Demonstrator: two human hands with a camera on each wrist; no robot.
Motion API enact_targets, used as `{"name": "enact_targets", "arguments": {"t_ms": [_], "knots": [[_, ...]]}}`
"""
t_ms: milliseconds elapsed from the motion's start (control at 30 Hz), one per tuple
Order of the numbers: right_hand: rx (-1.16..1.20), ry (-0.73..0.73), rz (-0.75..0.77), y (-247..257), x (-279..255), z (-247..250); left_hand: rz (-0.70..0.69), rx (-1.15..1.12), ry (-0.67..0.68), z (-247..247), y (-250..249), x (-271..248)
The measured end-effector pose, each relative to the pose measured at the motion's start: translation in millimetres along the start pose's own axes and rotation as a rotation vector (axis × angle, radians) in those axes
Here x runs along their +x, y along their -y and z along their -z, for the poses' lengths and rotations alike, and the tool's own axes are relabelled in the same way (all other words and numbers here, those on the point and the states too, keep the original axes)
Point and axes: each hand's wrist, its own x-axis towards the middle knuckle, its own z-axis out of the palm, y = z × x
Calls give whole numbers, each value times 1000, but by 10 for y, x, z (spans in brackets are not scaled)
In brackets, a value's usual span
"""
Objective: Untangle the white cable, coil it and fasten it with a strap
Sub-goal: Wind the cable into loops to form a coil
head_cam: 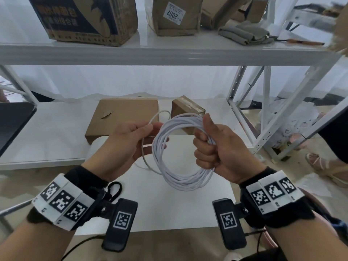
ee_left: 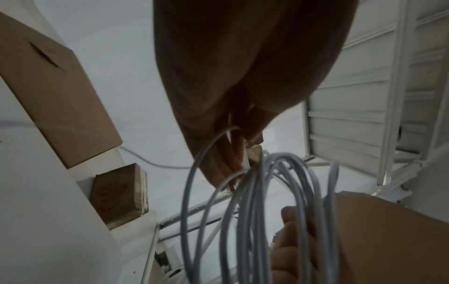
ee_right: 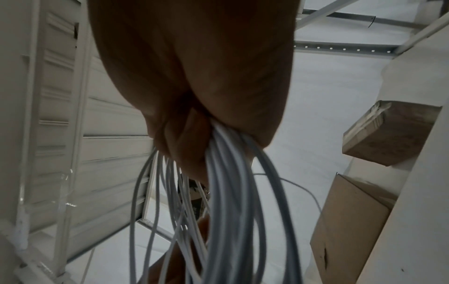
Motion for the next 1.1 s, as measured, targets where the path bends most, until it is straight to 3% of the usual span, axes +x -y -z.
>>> {"name": "enact_targets", "arguments": {"t_ms": [133, 400, 567, 733, 867, 1100], "knots": [[-103, -27, 23, 0, 7, 20, -3, -40, 124, -16, -6, -71], [-291, -168, 112, -81, 41, 11, 29, -63, 133, -210, 81, -75], [-362, -155, 129, -146, 79, 0, -93, -8, 94, -323, 118, -158], [-467, -261, 170, -214, 117, -12, -118, 8, 58, -378, 103, -154], [-520, -262, 180, -267, 117, -57, -142, 79, -35, -420, 117, -149], [-541, -292, 79, -250, 96, -147, -160, 94, -189, -432, 150, -114]]}}
